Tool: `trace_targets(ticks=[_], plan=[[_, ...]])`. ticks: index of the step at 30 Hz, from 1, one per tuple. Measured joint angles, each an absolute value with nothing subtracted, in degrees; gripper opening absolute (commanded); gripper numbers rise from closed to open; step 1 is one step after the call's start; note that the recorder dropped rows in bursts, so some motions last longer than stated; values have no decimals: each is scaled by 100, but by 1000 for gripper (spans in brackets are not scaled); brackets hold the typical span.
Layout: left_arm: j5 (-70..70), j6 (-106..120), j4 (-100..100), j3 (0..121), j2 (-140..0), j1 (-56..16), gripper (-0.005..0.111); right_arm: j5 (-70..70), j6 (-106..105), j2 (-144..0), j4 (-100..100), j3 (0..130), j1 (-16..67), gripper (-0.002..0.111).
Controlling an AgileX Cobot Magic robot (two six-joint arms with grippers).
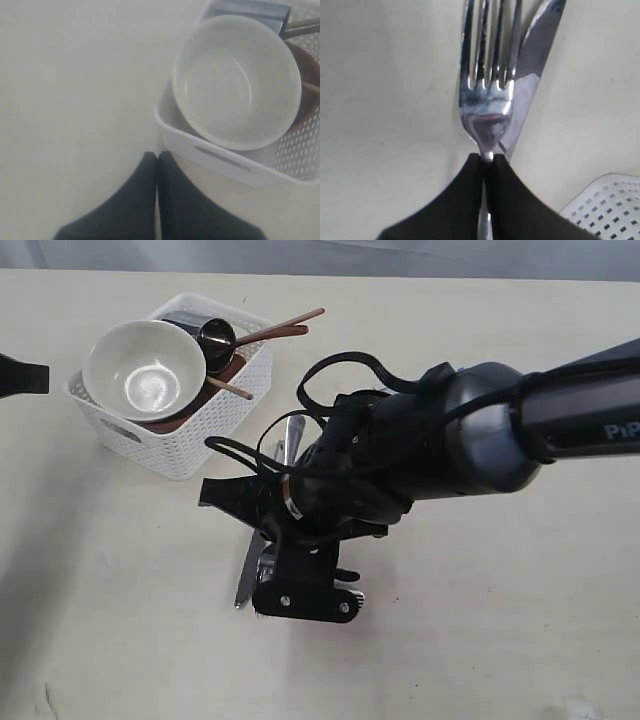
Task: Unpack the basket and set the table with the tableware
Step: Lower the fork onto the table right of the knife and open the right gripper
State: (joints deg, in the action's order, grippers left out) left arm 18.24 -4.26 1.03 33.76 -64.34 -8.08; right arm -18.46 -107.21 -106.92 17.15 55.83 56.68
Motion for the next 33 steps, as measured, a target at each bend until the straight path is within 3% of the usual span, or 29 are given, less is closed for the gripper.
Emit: trace_targets(ticks=[18,33], plan=[[1824,-426,103,3376,-6434,-808,0,-2487,-11941,-10692,1691,5583,5172,0],[1836,-426,103,3376,-6434,-808,0,-2515,-12121,-10692,751,5583,5381,0]])
